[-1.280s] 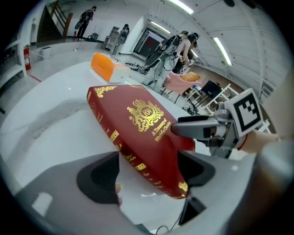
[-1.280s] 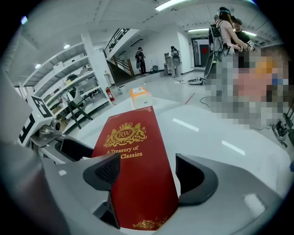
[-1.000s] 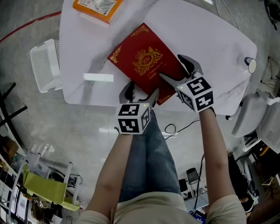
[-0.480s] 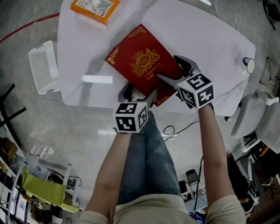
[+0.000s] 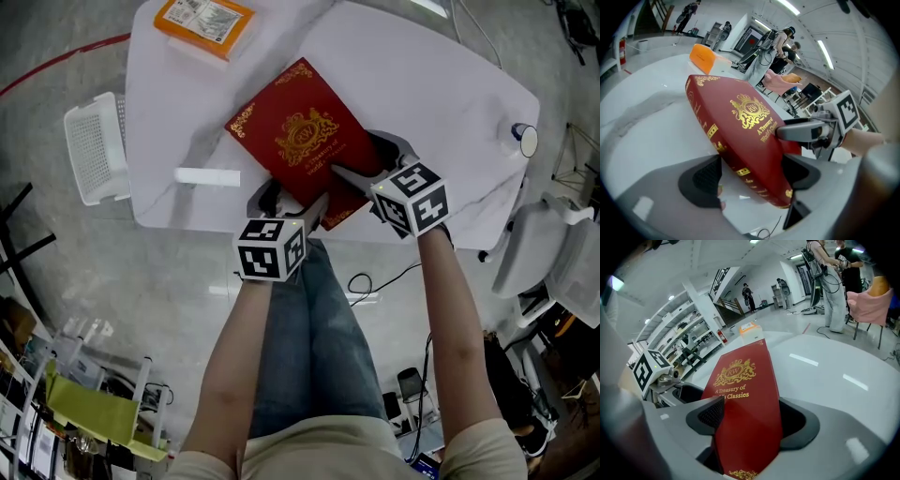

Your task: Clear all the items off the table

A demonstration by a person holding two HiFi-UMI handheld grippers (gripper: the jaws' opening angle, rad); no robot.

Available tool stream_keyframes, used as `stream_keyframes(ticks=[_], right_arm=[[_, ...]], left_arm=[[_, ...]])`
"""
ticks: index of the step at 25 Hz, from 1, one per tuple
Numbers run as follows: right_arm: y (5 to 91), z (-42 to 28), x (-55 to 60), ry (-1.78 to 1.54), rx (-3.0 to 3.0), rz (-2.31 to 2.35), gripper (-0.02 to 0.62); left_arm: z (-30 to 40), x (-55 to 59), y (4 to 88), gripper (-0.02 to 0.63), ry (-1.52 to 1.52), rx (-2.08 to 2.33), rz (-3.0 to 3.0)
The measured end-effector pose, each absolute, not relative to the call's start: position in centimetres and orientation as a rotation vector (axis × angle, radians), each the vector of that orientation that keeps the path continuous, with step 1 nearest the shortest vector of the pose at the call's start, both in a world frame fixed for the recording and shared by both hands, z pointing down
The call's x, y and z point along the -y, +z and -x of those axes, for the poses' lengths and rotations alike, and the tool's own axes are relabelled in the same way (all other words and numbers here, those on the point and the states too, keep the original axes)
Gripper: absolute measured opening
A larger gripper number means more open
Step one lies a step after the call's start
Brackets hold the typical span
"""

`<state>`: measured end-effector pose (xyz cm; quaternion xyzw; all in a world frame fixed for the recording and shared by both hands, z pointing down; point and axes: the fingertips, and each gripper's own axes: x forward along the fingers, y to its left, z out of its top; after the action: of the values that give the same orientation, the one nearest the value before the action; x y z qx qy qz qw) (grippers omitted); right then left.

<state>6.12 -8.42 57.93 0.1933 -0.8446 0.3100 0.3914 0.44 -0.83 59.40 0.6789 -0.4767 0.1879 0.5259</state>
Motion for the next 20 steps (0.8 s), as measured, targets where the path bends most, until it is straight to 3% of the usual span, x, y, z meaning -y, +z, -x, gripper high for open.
stream_keyframes(ticks=[20], right_arm=[[53.5,-6.5,7.2,0.716,2.198,-0.607,0.347]], left_arm=[[-0.3,0.4,55.7,0.402,0.422,1.164,-1.680]])
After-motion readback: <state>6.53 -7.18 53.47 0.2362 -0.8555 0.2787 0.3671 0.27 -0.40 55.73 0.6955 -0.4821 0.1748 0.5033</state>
